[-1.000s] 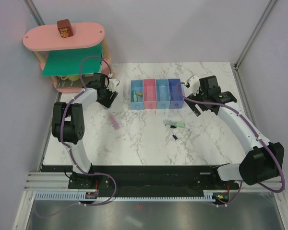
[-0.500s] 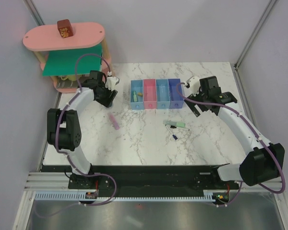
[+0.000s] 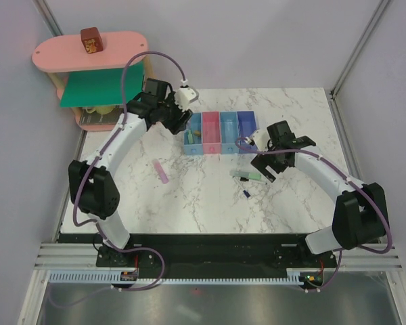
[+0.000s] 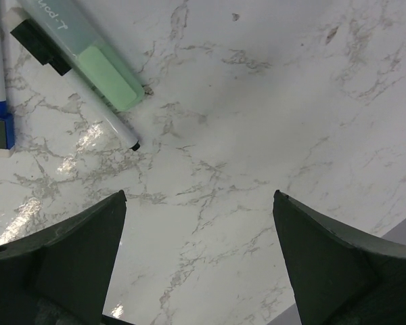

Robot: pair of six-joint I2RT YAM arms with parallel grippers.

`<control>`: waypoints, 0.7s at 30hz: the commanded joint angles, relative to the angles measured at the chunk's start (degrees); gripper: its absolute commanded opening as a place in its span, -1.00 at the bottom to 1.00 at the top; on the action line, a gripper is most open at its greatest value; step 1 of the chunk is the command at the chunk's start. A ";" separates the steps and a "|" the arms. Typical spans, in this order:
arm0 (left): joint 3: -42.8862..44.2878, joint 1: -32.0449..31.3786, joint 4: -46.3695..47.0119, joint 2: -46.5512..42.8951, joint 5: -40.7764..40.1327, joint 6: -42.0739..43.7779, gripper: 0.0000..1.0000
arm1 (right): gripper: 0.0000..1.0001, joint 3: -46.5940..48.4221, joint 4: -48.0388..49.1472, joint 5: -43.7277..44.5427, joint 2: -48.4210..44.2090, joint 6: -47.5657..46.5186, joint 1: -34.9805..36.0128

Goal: Sort the stationery into containers
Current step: Pick up the stationery from the center of the board, then place the stationery in the storage box.

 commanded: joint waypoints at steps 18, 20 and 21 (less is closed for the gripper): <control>26.11 -8.78 -2.96 25.27 -6.63 12.83 -0.47 | 0.91 -1.73 0.43 -5.47 4.05 -0.87 12.43; 26.82 -9.04 -3.04 25.80 -6.28 12.22 -0.48 | 0.91 -1.91 0.34 -5.74 4.32 -0.69 13.66; 27.43 -9.13 -2.96 25.71 -6.02 12.04 -0.48 | 0.91 -2.00 0.52 -5.82 4.75 -0.60 14.01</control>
